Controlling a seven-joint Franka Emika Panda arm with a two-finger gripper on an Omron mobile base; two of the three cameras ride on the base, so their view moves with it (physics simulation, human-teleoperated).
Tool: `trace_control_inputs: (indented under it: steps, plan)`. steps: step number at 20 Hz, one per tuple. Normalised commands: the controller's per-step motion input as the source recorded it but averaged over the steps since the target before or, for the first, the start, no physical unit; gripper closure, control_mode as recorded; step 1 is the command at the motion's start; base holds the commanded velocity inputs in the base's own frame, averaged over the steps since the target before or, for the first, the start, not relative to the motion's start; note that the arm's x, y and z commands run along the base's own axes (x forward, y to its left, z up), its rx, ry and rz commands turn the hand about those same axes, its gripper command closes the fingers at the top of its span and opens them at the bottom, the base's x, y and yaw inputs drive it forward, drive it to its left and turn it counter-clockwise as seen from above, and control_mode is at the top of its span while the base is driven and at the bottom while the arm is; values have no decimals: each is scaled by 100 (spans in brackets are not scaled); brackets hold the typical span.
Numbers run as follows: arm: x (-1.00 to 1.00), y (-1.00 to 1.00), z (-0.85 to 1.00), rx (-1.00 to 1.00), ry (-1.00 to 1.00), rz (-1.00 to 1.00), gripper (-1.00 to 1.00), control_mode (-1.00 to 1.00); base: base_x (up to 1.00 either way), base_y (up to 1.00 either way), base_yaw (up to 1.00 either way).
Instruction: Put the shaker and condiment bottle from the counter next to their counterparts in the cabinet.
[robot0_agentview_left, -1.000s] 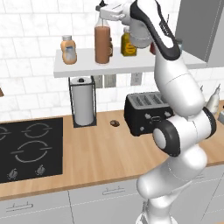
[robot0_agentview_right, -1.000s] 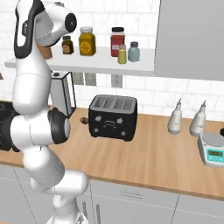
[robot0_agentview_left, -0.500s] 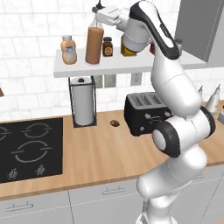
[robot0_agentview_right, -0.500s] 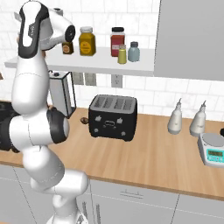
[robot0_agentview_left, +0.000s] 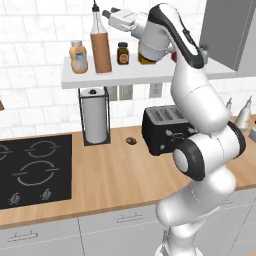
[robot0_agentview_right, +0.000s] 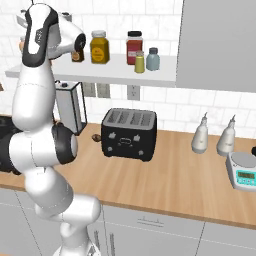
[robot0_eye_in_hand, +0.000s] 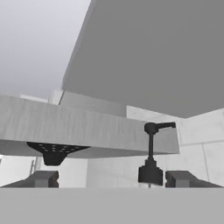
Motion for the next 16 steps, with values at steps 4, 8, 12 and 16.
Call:
trace_control_inputs:
  steps: [4,8,12,16]
  plan:
    - [-23,-34,0,6,0,0,-100,-100,0,0,0]
    - [-32,-28,0,8,0,0,-100,-100,0,0,0]
    - [-67,-19,-23,2,1,-2,-100,-100,0,0,0]
    - [-20,-3,51,0,14,-9,-100,-100,0,0,0]
